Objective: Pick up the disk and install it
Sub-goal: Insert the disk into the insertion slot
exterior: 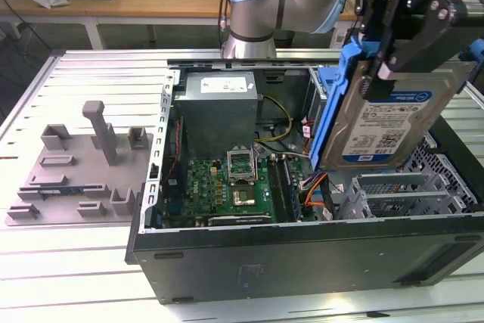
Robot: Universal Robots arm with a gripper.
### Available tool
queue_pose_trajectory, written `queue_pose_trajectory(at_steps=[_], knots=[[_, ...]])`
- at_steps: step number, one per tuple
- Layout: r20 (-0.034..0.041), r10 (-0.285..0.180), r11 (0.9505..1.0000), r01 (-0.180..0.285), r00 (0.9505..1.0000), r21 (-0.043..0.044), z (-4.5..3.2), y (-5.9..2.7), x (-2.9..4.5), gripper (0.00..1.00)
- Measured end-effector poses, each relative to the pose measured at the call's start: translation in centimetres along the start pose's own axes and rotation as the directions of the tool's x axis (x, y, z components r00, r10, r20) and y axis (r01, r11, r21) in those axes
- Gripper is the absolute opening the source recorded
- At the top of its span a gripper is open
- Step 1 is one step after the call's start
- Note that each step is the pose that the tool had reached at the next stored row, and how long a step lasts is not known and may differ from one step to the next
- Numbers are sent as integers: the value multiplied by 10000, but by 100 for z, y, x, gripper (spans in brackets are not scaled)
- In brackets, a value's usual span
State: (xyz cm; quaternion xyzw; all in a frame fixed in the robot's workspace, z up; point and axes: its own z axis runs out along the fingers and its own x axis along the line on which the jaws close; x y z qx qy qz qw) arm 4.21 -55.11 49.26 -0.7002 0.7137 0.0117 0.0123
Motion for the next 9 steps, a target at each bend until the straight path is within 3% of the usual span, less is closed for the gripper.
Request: queue_pose_trajectory(at_steps=[9], knots=[[7, 57, 10000, -57, 10000, 2, 23, -193, -3, 37]])
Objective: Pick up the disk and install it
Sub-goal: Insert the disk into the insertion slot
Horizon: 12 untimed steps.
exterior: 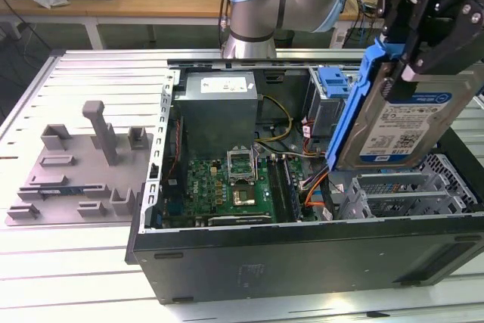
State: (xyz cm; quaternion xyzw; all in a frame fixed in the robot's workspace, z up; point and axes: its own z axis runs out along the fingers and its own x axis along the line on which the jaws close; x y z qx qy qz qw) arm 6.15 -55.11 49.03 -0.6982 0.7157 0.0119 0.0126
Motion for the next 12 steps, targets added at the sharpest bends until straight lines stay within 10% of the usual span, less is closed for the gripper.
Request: queue_pose_trajectory(at_steps=[12], knots=[[4, 37, 10000, -37, 10000, 1, 67, -464, -42, 37]])
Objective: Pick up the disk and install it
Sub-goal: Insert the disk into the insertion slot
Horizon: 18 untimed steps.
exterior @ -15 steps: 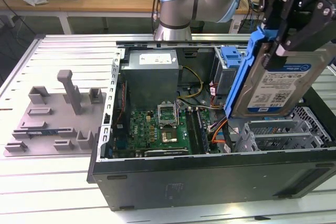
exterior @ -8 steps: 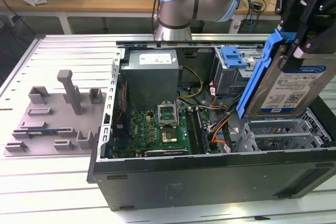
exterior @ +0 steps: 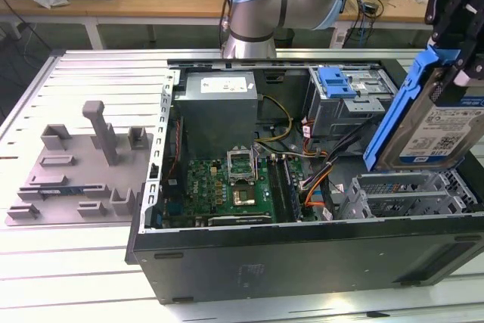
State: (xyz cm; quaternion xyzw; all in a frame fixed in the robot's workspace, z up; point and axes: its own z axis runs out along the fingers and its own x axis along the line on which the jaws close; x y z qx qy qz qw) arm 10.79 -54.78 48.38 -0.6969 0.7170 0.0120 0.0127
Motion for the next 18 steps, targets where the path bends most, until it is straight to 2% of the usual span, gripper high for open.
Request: queue_pose_trajectory(at_steps=[7, 18], knots=[[0, 0, 10000, 0, 10000, 0, 36, -16, -57, 37], [-1, -148, 9999, 148, 9999, -5, 85, -33, -57, 37]])
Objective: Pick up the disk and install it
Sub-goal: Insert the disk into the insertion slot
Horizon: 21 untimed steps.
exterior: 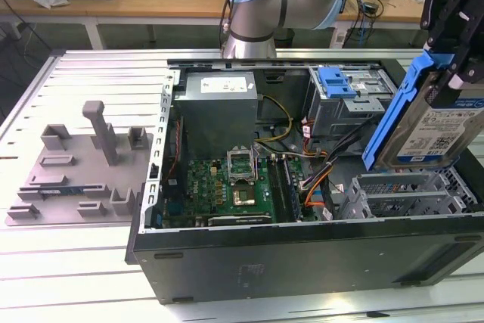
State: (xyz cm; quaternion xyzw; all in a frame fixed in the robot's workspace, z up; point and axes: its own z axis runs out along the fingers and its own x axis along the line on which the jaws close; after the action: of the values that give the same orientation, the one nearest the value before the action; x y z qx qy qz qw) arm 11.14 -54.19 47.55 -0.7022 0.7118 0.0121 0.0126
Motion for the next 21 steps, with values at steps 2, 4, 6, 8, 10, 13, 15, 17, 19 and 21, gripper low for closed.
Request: queue_pose_trajectory(at_steps=[2, 4, 6, 8, 10, 13, 15, 17, 19, 21], knots=[[2, -72, 10000, 72, 10000, -3, 5, 0, 9, 37], [1, -88, 10000, 88, 10000, -4, 12, 0, 32, 37], [1, -87, 10000, 87, 10000, -3, 19, 1, 45, 37], [1, -87, 10000, 87, 10000, -3, 20, 2, 47, 37], [1, -87, 10000, 87, 10000, -4, 20, 2, 49, 37], [1, -84, 10000, 84, 10000, -3, 24, 2, 49, 37], [1, -83, 10000, 83, 10000, -4, 27, 2, 53, 37], [4, -81, 10000, 81, 10000, -3, 38, 2, 64, 37], [1, -80, 10000, 80, 10000, -4, 43, 2, 72, 37], [-2, -79, 10000, 79, 10000, -3, 51, 2, 74, 37]])
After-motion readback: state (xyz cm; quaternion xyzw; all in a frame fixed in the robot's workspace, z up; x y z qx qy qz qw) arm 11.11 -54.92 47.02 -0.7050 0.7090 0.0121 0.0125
